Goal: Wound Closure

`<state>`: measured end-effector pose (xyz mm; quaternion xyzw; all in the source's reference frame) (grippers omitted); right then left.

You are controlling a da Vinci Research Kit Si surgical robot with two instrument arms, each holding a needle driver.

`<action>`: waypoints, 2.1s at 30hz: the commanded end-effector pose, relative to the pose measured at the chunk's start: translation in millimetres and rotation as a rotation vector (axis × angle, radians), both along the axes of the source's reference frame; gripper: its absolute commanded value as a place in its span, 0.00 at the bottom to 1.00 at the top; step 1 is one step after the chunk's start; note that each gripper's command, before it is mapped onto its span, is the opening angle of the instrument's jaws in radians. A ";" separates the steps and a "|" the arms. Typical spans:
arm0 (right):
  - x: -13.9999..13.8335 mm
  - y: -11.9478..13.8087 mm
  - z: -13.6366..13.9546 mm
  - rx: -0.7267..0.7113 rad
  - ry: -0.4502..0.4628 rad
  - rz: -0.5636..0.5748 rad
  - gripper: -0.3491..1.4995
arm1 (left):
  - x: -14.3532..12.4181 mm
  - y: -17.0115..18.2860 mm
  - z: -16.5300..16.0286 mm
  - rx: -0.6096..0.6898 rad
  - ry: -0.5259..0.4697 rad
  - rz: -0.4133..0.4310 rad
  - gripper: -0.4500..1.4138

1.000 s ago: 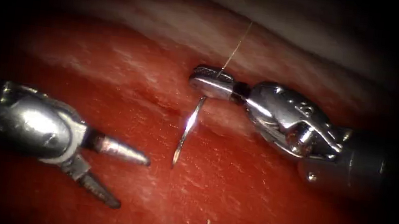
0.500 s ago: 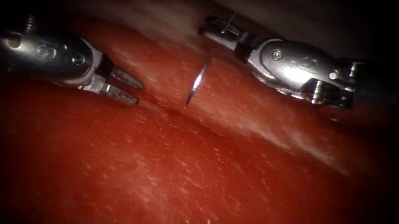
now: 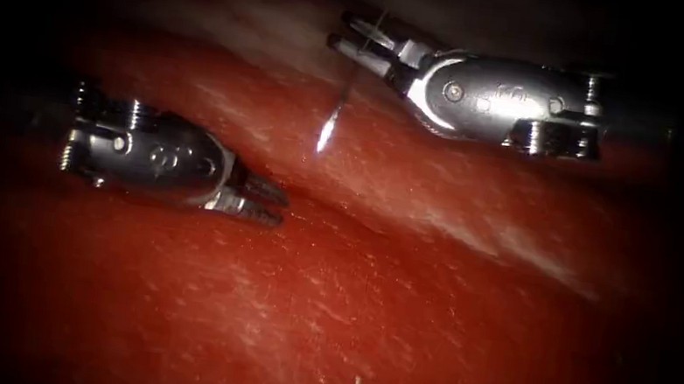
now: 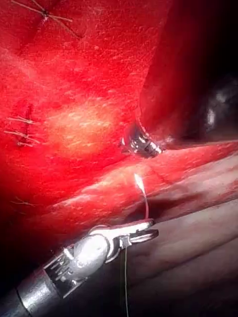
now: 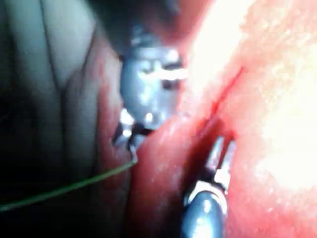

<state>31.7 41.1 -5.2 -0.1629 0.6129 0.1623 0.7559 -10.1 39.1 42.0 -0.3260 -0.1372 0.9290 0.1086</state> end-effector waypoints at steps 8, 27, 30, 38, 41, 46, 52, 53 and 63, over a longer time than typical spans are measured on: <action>3.4 -1.1 0.4 -0.114 -0.026 -0.035 0.00 | 0.4 -2.1 4.5 0.059 0.019 0.006 0.17; 5.2 -2.5 1.7 -0.341 -0.197 -0.119 0.00 | 1.8 -3.4 5.9 0.103 0.028 0.029 0.16; 5.2 -2.6 2.7 -0.348 -0.208 -0.110 0.00 | 1.8 -3.3 5.8 0.105 0.027 0.030 0.16; 5.4 -2.9 3.5 -0.352 -0.220 -0.104 0.00 | 1.9 -3.2 5.7 0.106 0.025 0.031 0.15; 5.4 -3.1 4.1 -0.359 -0.222 -0.099 0.00 | 1.9 -3.1 5.6 0.107 0.025 0.031 0.15; 5.4 -3.4 5.2 -0.366 -0.234 -0.096 0.00 | 2.1 -3.0 5.4 0.109 0.023 0.033 0.15; 5.5 -4.1 6.3 -0.380 -0.247 -0.096 0.00 | 2.3 -2.8 5.3 0.111 0.021 0.035 0.15; 5.5 -4.3 6.3 -0.382 -0.247 -0.096 0.00 | 2.2 -2.8 5.3 0.111 0.021 0.035 0.15; 6.3 -8.0 8.1 -0.440 -0.290 -0.106 0.00 | 2.4 -2.6 5.4 0.114 0.021 0.033 0.15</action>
